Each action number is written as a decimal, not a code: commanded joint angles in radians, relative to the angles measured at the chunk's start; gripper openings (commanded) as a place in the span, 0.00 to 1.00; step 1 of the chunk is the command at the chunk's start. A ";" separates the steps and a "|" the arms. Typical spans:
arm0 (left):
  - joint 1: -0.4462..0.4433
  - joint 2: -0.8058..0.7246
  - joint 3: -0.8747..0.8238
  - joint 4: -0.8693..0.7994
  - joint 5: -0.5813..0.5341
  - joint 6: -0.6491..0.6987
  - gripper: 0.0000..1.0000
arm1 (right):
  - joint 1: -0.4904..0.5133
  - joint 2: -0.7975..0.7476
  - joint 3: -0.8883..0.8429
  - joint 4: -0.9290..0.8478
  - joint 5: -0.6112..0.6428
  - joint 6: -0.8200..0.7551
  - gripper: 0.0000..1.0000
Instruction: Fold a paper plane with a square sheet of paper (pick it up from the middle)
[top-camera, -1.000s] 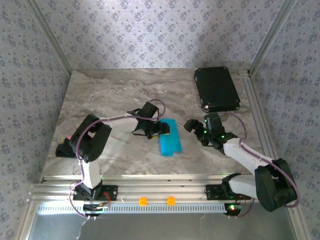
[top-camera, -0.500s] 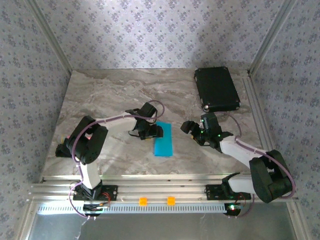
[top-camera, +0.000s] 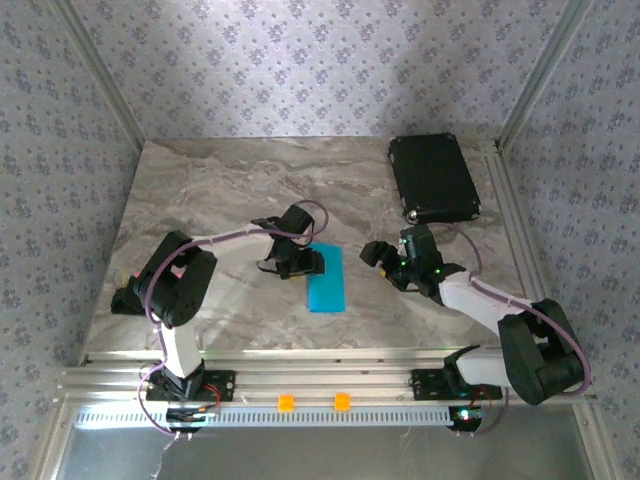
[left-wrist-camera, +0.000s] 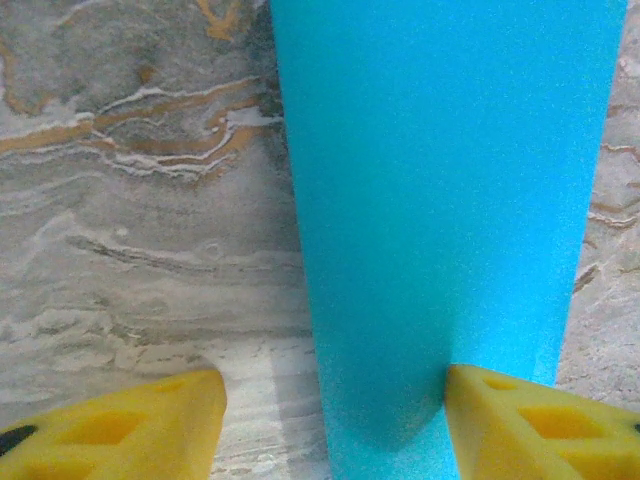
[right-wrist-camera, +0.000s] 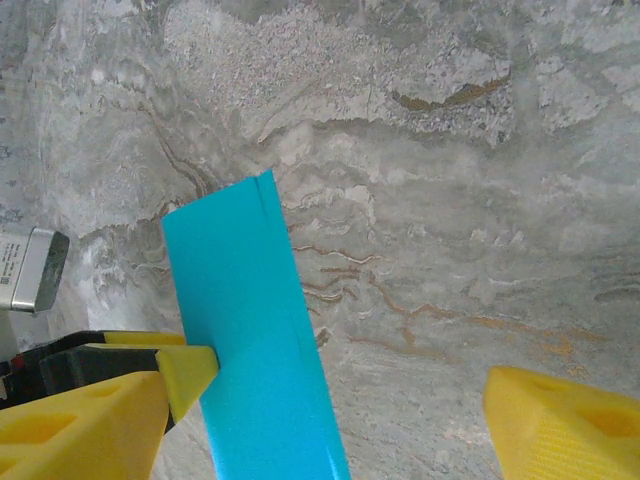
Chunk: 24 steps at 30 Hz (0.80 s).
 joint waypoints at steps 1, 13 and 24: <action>0.000 0.054 0.023 -0.041 -0.015 0.031 0.64 | 0.007 0.018 -0.001 0.002 0.003 0.003 0.85; -0.016 0.122 0.089 -0.146 -0.113 0.044 0.65 | 0.009 0.035 0.014 -0.005 0.008 0.004 0.86; -0.029 0.179 0.116 -0.183 -0.158 -0.008 0.67 | 0.009 0.040 0.023 -0.025 0.008 0.004 0.88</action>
